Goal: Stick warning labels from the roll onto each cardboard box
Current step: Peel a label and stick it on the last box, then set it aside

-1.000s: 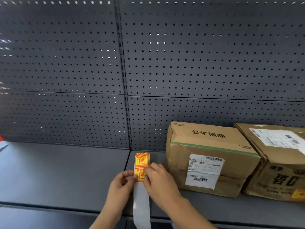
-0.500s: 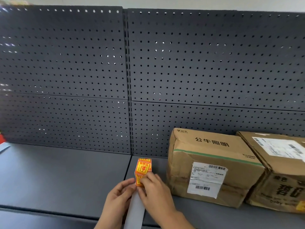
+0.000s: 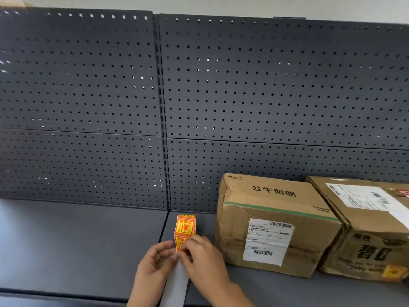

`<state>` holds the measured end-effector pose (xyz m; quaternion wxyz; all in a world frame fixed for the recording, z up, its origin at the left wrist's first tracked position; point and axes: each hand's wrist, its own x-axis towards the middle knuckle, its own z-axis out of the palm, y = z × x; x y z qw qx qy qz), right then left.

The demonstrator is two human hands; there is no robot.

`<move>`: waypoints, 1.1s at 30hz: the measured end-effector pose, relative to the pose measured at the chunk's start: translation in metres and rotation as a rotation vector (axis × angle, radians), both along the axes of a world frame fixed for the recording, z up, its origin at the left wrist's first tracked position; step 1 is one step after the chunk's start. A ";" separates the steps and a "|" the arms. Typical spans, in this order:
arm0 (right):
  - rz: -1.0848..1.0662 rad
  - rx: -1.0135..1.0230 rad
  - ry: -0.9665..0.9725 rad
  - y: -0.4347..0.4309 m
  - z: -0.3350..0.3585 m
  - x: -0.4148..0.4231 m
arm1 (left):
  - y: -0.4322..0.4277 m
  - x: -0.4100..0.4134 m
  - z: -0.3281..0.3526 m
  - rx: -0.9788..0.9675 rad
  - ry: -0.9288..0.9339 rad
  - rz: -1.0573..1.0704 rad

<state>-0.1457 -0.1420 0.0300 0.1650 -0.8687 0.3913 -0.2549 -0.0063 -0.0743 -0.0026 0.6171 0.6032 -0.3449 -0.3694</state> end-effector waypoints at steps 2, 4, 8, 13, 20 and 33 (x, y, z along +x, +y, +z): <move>0.005 0.003 -0.005 -0.002 -0.001 0.000 | -0.001 0.001 0.002 -0.006 -0.031 -0.002; 0.005 0.017 -0.013 -0.004 -0.002 -0.001 | -0.001 0.002 0.003 -0.004 -0.043 -0.003; 0.015 0.040 -0.031 -0.006 -0.001 -0.002 | -0.001 0.001 0.004 -0.018 -0.074 0.007; 0.023 0.034 -0.018 -0.006 -0.003 -0.001 | -0.001 0.003 0.005 -0.029 -0.115 -0.002; 0.030 0.094 -0.081 -0.006 -0.008 -0.001 | 0.004 -0.001 0.010 -0.032 -0.202 -0.007; 0.048 0.067 -0.197 -0.003 -0.010 -0.001 | 0.010 -0.006 0.017 -0.037 -0.100 0.023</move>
